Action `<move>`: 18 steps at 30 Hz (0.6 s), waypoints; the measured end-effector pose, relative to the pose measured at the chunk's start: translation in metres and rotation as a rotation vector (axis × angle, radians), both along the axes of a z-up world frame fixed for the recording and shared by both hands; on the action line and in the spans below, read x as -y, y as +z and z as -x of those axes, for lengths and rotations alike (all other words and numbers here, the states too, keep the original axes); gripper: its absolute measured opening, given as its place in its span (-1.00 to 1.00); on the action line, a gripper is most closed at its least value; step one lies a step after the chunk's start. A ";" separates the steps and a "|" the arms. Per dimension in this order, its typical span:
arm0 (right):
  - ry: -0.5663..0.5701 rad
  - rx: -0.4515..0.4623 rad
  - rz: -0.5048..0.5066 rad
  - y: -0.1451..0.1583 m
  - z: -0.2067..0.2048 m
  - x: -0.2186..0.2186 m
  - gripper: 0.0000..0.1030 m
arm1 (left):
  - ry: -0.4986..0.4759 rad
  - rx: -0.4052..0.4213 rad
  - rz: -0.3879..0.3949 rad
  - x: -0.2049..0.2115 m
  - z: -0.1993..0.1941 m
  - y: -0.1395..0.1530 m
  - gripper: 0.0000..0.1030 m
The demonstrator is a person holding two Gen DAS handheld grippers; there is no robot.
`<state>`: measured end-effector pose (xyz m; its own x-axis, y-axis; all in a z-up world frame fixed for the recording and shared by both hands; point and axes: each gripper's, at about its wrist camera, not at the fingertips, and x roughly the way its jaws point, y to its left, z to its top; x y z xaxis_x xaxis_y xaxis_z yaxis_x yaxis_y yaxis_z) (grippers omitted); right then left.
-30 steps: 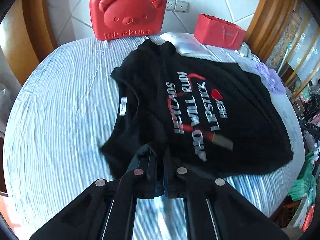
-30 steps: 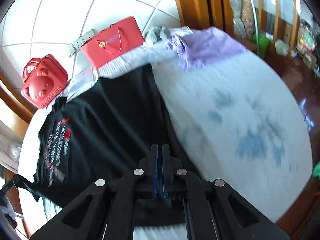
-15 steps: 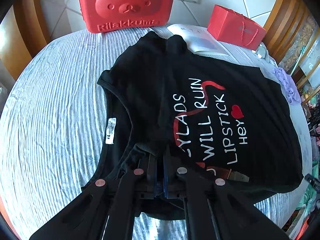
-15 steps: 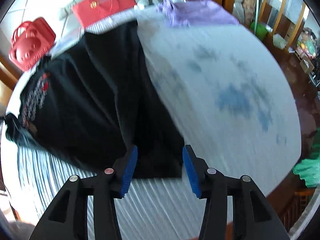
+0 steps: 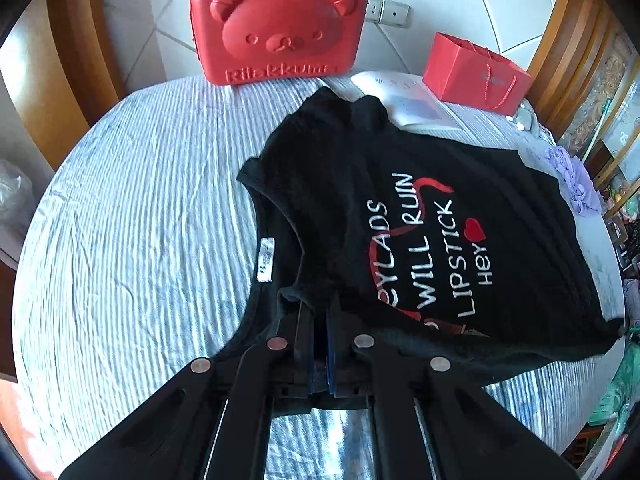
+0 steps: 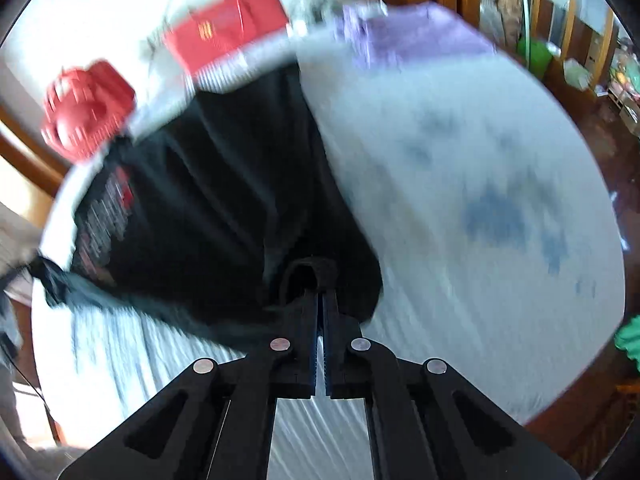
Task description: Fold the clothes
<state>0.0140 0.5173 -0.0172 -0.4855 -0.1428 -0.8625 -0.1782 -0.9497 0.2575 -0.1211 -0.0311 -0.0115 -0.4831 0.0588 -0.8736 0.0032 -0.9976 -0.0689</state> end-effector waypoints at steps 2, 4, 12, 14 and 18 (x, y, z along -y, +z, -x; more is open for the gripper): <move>0.004 -0.049 -0.010 0.018 0.028 -0.006 -0.97 | 0.004 0.002 0.019 0.001 0.015 -0.001 -0.95; 0.019 -0.072 -0.051 0.028 0.068 -0.008 -0.97 | 0.006 0.022 0.028 0.000 0.037 -0.010 -0.94; 0.051 -0.019 -0.273 0.023 0.135 0.009 -0.05 | -0.004 0.021 0.016 0.001 0.045 -0.019 0.05; 0.063 -0.028 -0.274 0.023 0.124 0.011 -0.05 | 0.008 0.021 0.043 0.006 0.027 -0.020 0.08; 0.063 -0.004 -0.248 0.008 0.094 0.013 -0.05 | 0.020 0.048 0.085 0.015 0.002 -0.037 0.08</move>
<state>-0.0799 0.5048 -0.0092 -0.4855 0.0429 -0.8732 -0.1159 -0.9931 0.0156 -0.1229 -0.0458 -0.0481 -0.4409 -0.0254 -0.8972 0.0244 -0.9996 0.0163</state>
